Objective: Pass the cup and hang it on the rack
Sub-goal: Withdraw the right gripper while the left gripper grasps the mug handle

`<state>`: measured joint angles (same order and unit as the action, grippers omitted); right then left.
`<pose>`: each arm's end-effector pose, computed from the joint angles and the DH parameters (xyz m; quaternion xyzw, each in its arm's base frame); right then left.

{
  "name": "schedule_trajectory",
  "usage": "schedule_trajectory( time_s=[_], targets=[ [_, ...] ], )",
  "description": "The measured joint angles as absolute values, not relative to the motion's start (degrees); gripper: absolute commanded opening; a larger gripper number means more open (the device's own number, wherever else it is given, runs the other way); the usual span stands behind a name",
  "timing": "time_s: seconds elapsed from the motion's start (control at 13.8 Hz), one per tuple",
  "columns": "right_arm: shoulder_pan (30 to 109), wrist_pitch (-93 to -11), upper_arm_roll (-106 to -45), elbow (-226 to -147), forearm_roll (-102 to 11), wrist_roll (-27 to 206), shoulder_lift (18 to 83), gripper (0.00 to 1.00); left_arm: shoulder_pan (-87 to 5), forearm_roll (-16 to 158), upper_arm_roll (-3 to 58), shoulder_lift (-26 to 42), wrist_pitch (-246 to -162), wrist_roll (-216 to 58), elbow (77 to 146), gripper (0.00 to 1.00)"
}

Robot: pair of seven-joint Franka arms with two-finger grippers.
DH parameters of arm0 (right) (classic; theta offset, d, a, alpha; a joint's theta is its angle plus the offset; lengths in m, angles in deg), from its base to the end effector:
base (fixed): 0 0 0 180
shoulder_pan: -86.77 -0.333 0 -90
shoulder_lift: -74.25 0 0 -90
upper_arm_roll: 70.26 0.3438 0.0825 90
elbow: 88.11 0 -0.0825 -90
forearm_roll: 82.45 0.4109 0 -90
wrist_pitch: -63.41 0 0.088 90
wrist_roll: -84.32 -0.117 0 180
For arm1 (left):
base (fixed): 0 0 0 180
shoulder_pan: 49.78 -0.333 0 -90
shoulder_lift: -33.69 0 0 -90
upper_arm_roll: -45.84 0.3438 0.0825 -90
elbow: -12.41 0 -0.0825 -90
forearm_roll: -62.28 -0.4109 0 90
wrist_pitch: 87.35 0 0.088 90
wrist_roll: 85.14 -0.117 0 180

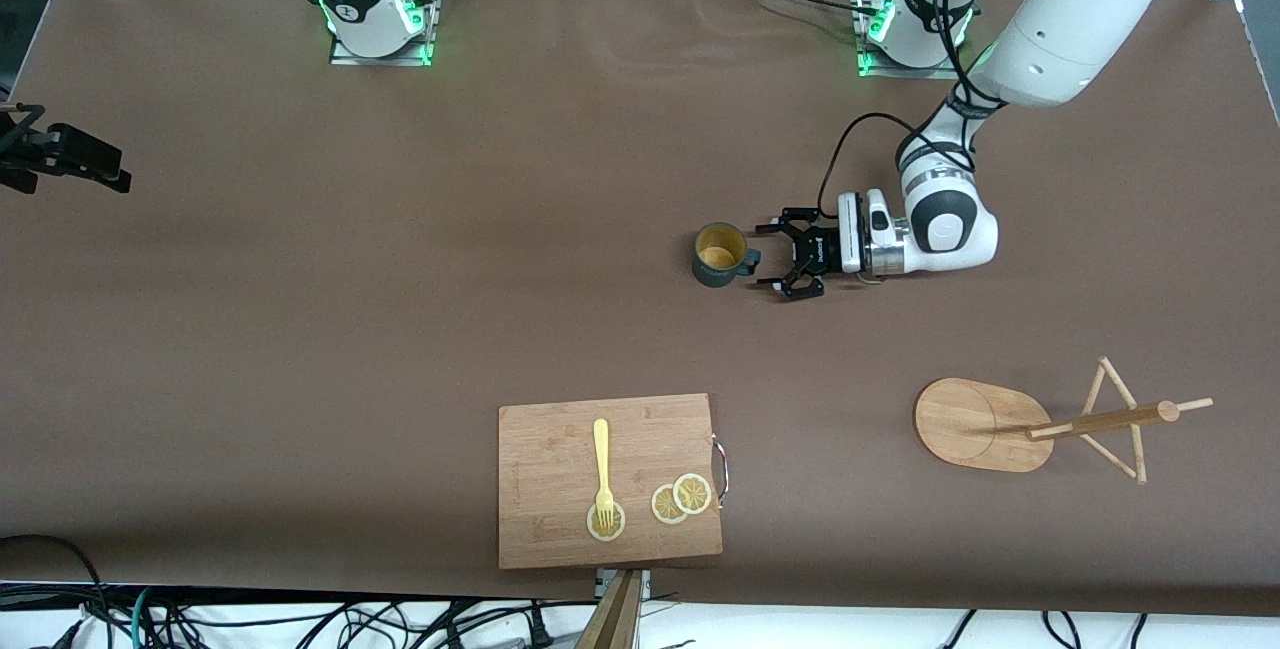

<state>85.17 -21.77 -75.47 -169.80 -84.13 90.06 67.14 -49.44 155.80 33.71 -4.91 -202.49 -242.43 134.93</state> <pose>0.6126 -0.0385 0.6331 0.9991 0.0180 -0.0329 0.0176 0.5133 -0.1928 0.0842 0.5849 -0.5366 0.4245 0.4356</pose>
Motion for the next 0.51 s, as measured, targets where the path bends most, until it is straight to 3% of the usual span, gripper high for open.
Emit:
schedule_trajectory(
  time_s=[0.07,0.22,0.29,0.36,0.51],
  targets=[
    [85.17,-21.84,-75.47,-169.80,-84.13,90.06,67.14,1.00,-49.26,157.15,33.22,-5.55,-202.47,-242.56,134.88,0.75],
    [85.17,-22.05,-75.47,-169.80,-84.12,90.06,67.13,1.00,-49.18,157.97,32.94,-6.26,-202.43,-242.58,134.77,0.27],
    [85.17,-22.12,-75.46,-169.80,-84.12,90.06,67.13,1.00,-49.24,157.98,32.94,-6.44,-202.41,-242.58,134.68,0.08],
    [85.17,-22.18,-75.46,-169.80,-84.12,90.06,67.13,1.00,-49.32,157.98,32.95,-6.54,-202.39,-242.58,134.63,0.00],
    [85.17,-22.22,-75.45,-169.80,-84.11,90.06,67.13,1.00,-49.35,157.98,32.96,-6.58,-202.23,-242.58,134.48,0.00]
  ],
)
